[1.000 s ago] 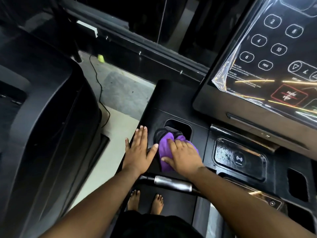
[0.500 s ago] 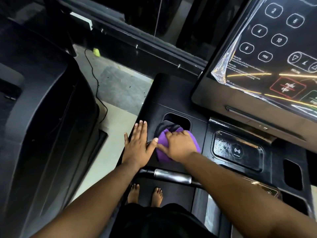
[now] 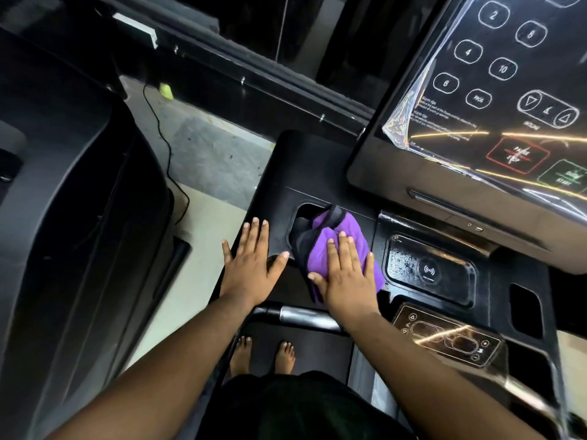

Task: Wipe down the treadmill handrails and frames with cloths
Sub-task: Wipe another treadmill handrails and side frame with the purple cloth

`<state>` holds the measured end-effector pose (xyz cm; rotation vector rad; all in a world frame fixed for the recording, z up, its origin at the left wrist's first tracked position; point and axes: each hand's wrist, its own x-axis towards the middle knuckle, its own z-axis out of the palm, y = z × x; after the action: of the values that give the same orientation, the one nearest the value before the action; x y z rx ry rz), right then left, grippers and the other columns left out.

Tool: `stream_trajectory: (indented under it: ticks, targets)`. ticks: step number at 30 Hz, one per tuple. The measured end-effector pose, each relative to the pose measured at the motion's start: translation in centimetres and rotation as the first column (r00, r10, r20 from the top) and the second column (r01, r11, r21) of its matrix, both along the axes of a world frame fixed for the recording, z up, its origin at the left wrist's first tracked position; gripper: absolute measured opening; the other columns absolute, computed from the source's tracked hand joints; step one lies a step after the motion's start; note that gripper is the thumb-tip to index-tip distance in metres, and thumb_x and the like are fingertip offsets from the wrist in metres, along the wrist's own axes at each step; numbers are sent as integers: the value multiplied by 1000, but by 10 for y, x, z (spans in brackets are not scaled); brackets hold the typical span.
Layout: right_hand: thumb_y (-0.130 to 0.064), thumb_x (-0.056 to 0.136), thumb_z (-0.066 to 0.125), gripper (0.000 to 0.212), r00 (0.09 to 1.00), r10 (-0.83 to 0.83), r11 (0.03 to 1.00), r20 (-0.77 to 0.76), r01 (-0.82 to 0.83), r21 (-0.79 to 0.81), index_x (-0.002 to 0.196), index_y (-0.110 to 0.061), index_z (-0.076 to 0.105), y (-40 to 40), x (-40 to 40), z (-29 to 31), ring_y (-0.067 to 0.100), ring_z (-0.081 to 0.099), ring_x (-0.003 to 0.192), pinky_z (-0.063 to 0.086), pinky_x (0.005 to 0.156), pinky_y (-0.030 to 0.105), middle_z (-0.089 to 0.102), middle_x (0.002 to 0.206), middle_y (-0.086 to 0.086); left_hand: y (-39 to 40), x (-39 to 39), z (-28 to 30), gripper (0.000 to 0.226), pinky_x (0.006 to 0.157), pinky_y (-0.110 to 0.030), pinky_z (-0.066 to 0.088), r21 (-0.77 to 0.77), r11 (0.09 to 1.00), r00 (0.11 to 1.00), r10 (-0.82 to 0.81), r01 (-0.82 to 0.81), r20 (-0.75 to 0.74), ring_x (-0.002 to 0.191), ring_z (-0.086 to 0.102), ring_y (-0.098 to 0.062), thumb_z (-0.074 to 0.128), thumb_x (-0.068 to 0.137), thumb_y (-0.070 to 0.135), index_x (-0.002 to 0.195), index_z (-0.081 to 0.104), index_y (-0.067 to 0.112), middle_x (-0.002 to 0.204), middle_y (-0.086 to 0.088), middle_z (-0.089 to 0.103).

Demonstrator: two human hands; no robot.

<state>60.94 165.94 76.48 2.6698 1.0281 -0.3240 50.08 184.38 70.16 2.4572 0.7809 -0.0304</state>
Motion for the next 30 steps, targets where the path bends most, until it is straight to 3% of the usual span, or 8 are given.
stream_trajectory:
  ticks: [3, 5, 7, 9, 11, 14, 25, 30]
  targets:
    - [-58, 106, 20, 77, 1000, 1, 999, 31, 1, -54, 162, -7, 14, -3, 0, 5, 28, 3, 159, 11, 125, 59, 5, 172, 16, 1, 0, -2, 88, 125, -62, -2, 11, 1000, 1000, -3, 3, 4, 158, -11, -14, -2, 93, 78, 163, -7, 27, 173, 3, -9]
    - [-49, 105, 32, 62, 994, 31, 999, 106, -33, 22, 141, -2, 52, -12, 1, 14, 34, 41, 145, 38, 113, 58, 47, 152, 24, 1, 0, -3, 89, 125, -62, -2, 14, 1000, 1000, 3, -3, 4, 158, -12, -15, -4, 92, 80, 163, -8, 27, 173, 3, -9]
    - [-47, 102, 35, 54, 988, 10, 996, 157, -24, 84, 120, -4, 62, -21, 5, 14, 37, 57, 125, 47, 102, 58, 61, 130, 23, 1, 1, -5, 90, 125, -63, -2, 19, 1000, 1000, 1, -1, -5, 158, -12, -15, -5, 91, 81, 163, -9, 27, 173, 2, -9]
    - [-48, 104, 35, 59, 993, -71, 990, 96, 59, 124, 135, -1, 52, -17, 15, 10, 39, 45, 139, 32, 116, 62, 48, 147, 26, 0, 1, -5, 90, 125, -63, -2, 26, 1000, 1000, -2, 2, -10, 158, -11, -17, -5, 91, 81, 163, -8, 27, 173, 2, -9]
    - [-54, 104, 34, 75, 988, -156, 980, -6, 155, 124, 160, -5, 21, 2, 29, 3, 37, 14, 156, 9, 125, 61, 18, 167, 24, 0, 2, -4, 91, 124, -64, -2, 32, 999, 1000, -2, 3, -14, 159, -10, -17, -4, 91, 81, 164, -6, 27, 173, 1, -9]
    - [-73, 99, 22, 86, 983, -182, 976, -16, 182, 117, 163, -25, -10, 37, 52, -2, 34, -9, 158, -3, 123, 64, -3, 170, 21, -1, 2, 0, 90, 124, -65, -1, 29, 1000, 1000, 2, -2, -10, 159, -8, -18, 3, 93, 79, 165, -1, 25, 173, 0, -6]
    - [-82, 91, 7, 93, 961, -273, 955, -38, 275, 113, 163, -26, -11, 19, 34, -12, 33, -15, 157, 1, 122, 65, -13, 170, 19, -4, 3, 8, 90, 124, -64, -3, 39, 999, 999, 8, -6, -48, 159, -9, -18, 3, 92, 78, 165, -5, 24, 173, -1, -9]
    - [-79, 93, 18, 91, 986, 139, 989, -94, -134, 58, 160, -30, -20, 73, 89, -11, 29, -19, 157, -2, 121, 69, -19, 170, 13, -2, 3, 8, 89, 124, -64, -2, 52, 999, 998, -3, 6, -55, 159, -9, -19, 7, 94, 77, 164, -6, 25, 173, 0, -9]
